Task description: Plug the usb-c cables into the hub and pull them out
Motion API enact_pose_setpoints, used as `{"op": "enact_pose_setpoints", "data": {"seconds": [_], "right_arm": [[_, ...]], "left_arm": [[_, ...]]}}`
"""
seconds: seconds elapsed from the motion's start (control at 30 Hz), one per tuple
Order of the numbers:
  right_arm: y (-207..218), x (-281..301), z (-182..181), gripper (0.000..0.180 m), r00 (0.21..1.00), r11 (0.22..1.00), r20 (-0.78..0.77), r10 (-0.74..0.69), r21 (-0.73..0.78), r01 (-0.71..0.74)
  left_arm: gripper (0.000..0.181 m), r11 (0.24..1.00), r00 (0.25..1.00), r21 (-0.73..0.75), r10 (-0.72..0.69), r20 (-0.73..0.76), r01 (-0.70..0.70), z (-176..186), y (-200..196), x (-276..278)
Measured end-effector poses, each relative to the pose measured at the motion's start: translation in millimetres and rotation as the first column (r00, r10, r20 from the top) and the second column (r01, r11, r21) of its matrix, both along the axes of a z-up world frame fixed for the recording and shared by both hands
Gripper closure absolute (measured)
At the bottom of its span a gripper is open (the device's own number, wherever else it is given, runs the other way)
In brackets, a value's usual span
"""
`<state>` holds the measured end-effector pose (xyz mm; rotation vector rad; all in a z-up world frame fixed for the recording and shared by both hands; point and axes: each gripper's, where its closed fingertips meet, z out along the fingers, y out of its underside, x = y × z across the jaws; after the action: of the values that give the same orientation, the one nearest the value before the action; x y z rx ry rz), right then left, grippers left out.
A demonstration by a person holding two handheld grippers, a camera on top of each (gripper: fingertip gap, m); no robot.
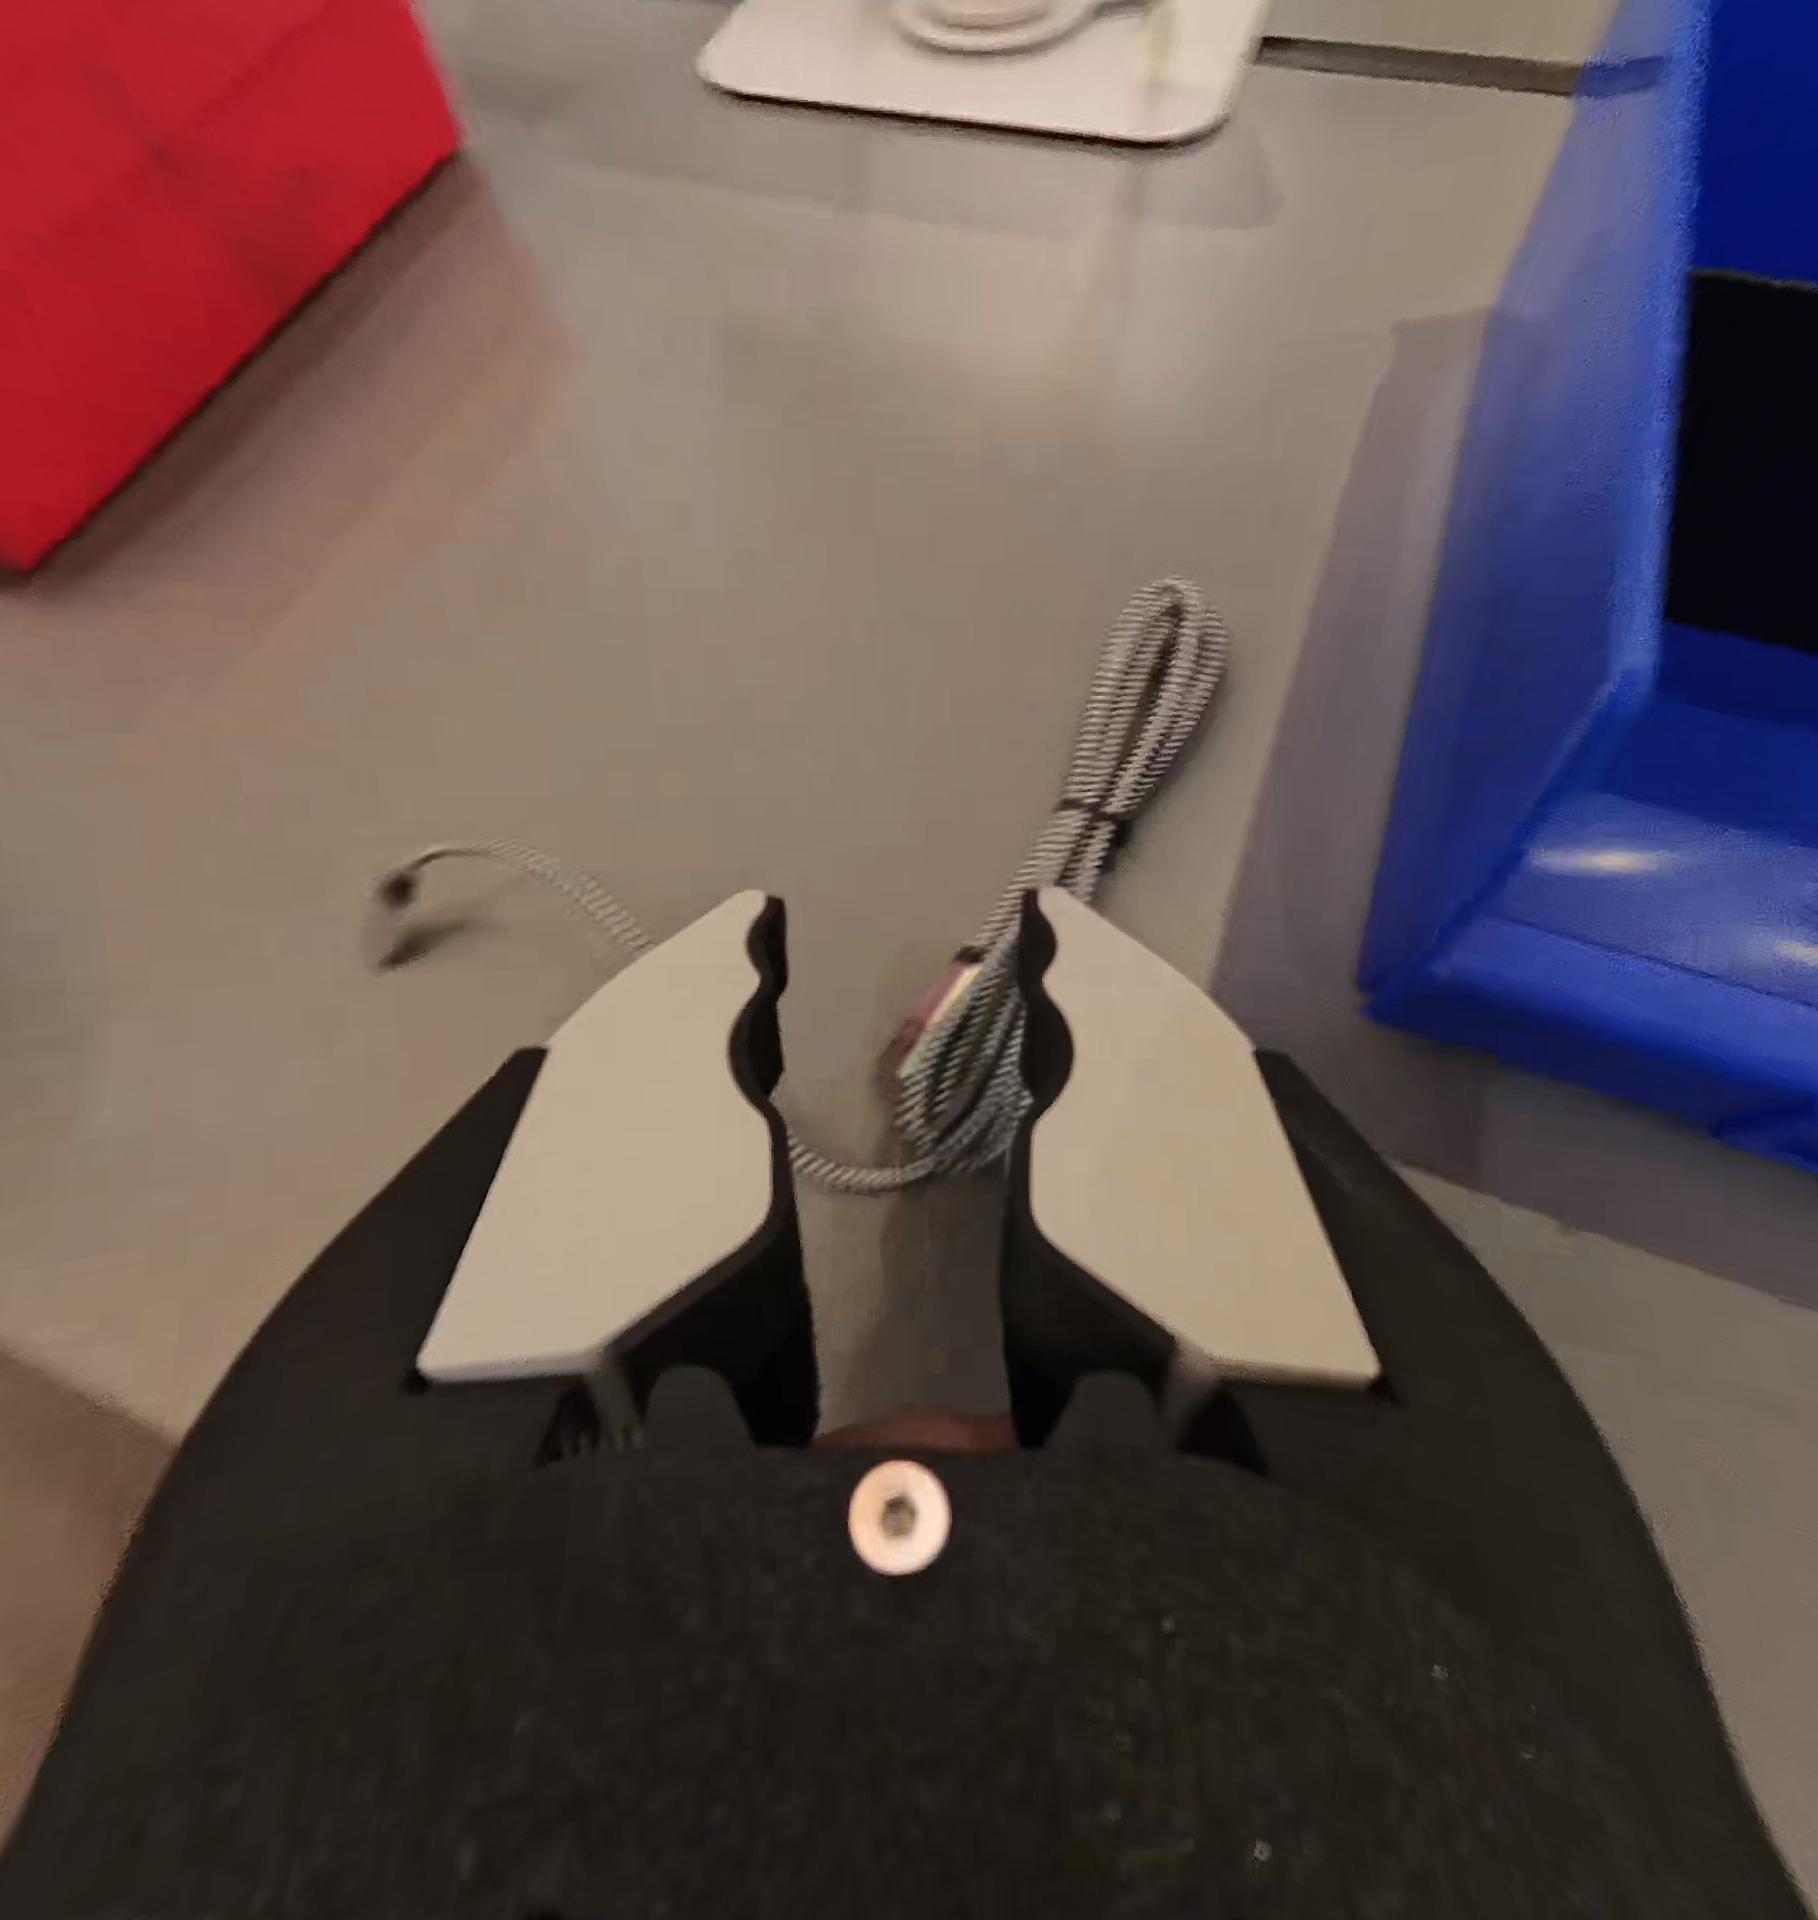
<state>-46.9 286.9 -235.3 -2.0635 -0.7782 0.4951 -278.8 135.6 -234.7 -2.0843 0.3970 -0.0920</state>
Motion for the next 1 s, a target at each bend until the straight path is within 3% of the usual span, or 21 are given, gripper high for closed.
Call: {"op": "enact_pose_setpoints", "data": {"seconds": [0.1, 0.17, 0.27, 0.3, 0.43, 0.6, 0.77, 0.83, 0.93, 1.0], "right_arm": [[-47, -9, 11, 0.139, 0.981, 0.981, -0.04, 0.188, 0.057, -0.185], [-71, -8, 11, 0.142, 0.965, 0.962, -0.055, 0.257, 0.109, -0.251], [-91, -7, 3, 0.145, 0.944, 0.95, -0.124, 0.307, 0.089, -0.298], [-94, -8, 1, 0.144, 0.936, 0.948, -0.145, 0.319, 0.052, -0.315], [-94, -9, 16, 0.145, 0.901, 0.937, -0.265, 0.345, 0.046, -0.346], [-92, -5, 14, 0.145, 0.89, 0.934, -0.3, 0.344, 0.015, -0.356], [-92, -5, 12, 0.145, 0.882, 0.929, -0.315, 0.351, -0.005, -0.371], [-93, -5, 11, 0.145, 0.877, 0.925, -0.325, 0.353, -0.019, -0.379], [-94, -7, 10, 0.145, 0.871, 0.919, -0.333, 0.36, -0.036, -0.394], [-94, -7, 9, 0.145, 0.871, 0.917, -0.334, 0.362, -0.041, -0.397]], "left_arm": [[0.152, 0.995, 0.995, 0.048, 0.086, -0.045, -0.084, 29, 8, -60], [0.146, 0.997, 0.995, -0.044, 0.066, -0.076, -0.07, 38, 14, -93], [0.15, 0.981, 0.929, -0.145, 0.065, -0.363, -0.126, 43, 40, -154], [0.152, 0.964, 0.917, -0.242, 0.001, -0.398, -0.106, 37, 47, -164], [0.145, 0.799, 0.885, -0.6, -0.245, -0.396, -0.047, 7, 62, -192], [0.124, 0.632, 0.869, -0.775, -0.367, -0.331, -0.028, -15, 71, -210], [0.102, 0.562, 0.874, -0.827, -0.397, -0.281, -0.011, -32, 70, -210], [0.107, 0.549, 0.867, -0.835, -0.4, -0.298, -0.035, -39, 70, -215], [0.13, 0.531, 0.854, -0.845, -0.41, -0.32, -0.061, -43, 68, -222], [0.173, 0.567, 0.831, -0.821, -0.425, -0.358, -0.064, -39, 73, -225]]}}
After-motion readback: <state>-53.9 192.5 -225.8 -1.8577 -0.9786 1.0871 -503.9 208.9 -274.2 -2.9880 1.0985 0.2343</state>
